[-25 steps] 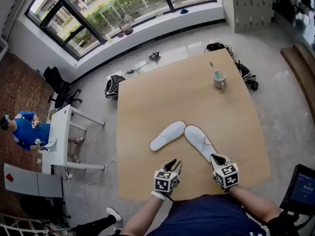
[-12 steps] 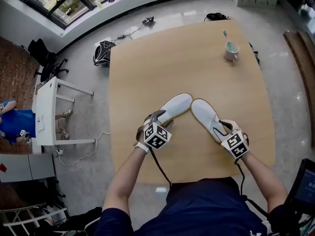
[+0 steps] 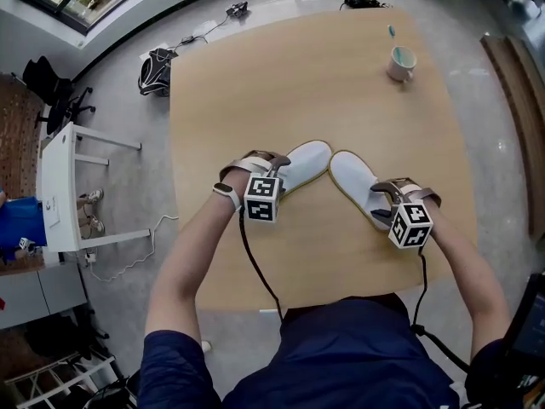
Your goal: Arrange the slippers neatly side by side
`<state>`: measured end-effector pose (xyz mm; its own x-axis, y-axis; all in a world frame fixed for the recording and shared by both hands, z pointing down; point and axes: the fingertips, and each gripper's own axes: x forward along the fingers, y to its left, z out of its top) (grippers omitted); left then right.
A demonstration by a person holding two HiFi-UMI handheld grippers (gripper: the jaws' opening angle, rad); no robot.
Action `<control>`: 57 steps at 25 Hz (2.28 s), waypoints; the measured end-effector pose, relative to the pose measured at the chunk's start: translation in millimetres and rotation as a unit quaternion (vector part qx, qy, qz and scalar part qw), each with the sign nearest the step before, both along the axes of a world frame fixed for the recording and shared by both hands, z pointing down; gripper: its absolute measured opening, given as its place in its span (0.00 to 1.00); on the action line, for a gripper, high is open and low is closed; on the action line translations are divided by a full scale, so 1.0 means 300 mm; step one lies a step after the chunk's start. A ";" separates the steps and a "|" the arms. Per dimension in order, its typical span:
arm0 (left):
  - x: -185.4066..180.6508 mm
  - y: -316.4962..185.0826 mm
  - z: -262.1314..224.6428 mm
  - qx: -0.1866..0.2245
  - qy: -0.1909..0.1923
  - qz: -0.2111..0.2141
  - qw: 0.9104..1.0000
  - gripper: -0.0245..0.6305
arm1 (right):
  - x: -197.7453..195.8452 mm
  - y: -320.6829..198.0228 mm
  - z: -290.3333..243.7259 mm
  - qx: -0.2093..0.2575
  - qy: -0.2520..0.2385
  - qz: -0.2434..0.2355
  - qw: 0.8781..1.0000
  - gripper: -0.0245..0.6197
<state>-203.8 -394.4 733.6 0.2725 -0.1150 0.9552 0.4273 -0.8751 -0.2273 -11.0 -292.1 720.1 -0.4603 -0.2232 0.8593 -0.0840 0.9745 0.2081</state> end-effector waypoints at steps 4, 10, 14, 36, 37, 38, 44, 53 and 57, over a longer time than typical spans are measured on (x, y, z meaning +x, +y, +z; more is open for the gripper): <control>-0.016 0.014 0.070 -0.032 -0.049 0.028 0.998 0.54 | 0.013 0.007 0.055 -0.032 0.010 0.005 0.999 0.46; -0.012 0.069 0.065 -0.125 -0.026 -0.063 0.990 0.50 | 0.016 0.020 0.063 -0.089 -0.034 0.076 0.993 0.45; -0.006 0.077 0.060 -0.153 0.001 -0.117 0.981 0.50 | 0.012 0.016 0.068 -0.109 -0.038 0.096 0.989 0.45; 0.103 0.336 0.067 -0.158 0.129 -0.406 0.891 0.50 | -0.058 0.013 0.078 -0.092 -0.092 0.216 0.968 0.45; 0.107 0.346 0.068 -0.157 0.132 -0.416 0.886 0.50 | -0.061 0.015 0.080 -0.091 -0.092 0.218 0.967 0.45; 0.111 0.354 0.070 -0.156 0.135 -0.427 0.880 0.50 | -0.066 0.018 0.082 -0.090 -0.092 0.221 0.967 0.45; 0.131 0.408 0.071 -0.147 0.146 -0.469 0.859 0.50 | -0.120 0.064 0.084 -0.092 -0.092 0.226 0.965 0.45; 0.148 0.440 0.075 -0.131 0.153 -0.511 0.836 0.50 | -0.169 0.093 0.078 -0.089 -0.096 0.254 0.958 0.45; 0.159 0.444 0.073 -0.133 0.150 -0.518 0.832 0.50 | -0.180 0.094 0.077 -0.090 -0.103 0.265 0.954 0.45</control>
<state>-156.2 -261.2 755.4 0.3902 -0.2312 0.8912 -0.6274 -0.7752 0.0737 -65.0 -263.8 743.2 -0.4870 -0.3295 0.8089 -0.5965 0.8020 -0.0324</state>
